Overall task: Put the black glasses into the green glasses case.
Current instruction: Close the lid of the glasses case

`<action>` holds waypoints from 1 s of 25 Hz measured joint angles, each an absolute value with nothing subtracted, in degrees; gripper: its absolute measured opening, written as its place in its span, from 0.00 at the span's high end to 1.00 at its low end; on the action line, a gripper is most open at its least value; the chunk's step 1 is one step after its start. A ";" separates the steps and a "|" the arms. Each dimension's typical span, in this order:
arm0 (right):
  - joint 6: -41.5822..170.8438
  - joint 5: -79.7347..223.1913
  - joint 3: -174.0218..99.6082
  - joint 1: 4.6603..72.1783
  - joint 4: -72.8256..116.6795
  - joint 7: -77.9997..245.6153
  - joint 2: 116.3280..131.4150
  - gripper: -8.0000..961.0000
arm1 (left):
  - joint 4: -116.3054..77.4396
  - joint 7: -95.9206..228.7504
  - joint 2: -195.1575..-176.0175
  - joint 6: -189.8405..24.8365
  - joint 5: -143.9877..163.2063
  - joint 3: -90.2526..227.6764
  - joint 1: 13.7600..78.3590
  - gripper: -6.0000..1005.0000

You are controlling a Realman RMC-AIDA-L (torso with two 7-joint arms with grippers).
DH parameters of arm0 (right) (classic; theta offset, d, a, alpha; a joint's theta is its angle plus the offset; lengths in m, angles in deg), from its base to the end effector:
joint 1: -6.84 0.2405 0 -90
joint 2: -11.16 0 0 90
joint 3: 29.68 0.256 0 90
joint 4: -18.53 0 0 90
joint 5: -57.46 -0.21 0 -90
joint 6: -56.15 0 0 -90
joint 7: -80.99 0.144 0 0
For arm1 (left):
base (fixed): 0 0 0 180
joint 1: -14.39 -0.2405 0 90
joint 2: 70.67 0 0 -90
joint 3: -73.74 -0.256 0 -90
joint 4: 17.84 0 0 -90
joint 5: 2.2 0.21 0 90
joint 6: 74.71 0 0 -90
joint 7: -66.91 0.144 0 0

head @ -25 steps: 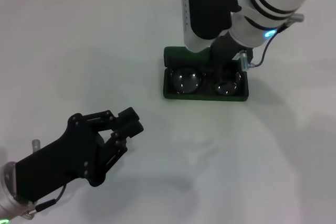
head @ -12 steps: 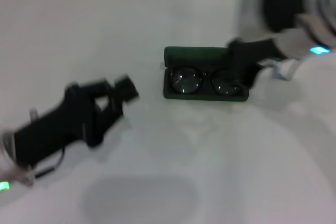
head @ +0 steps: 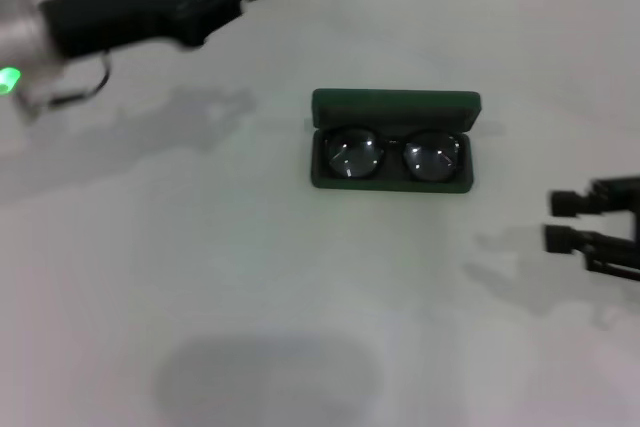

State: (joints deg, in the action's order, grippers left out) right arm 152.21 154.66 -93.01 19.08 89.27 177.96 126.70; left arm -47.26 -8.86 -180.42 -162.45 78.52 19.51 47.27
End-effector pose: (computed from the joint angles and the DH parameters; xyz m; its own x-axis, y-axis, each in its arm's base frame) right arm 0.2303 0.2779 0.0527 0.8481 -0.2797 -0.4499 -0.3561 -0.9298 -0.0933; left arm -0.2294 0.3690 0.0553 0.6568 0.1631 0.7362 0.4302 -0.8829 -0.1883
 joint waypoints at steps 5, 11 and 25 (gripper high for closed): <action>157.73 153.78 -82.63 18.21 74.63 172.15 126.42 0.62 | -47.28 -11.90 -180.79 -152.42 91.63 19.16 57.95 0.81; 157.33 153.95 -79.83 18.96 67.53 167.72 126.29 0.62 | -47.06 -12.72 -186.01 -144.21 104.92 19.10 63.89 0.80; 152.10 160.19 -80.03 26.48 60.89 166.06 126.28 0.61 | -43.51 -10.66 -189.67 -136.20 106.87 16.38 65.29 0.81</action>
State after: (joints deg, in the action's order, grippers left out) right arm 152.10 160.19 -80.03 26.48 60.89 166.06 126.28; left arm -43.51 -10.66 -189.67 -136.20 106.87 16.38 65.29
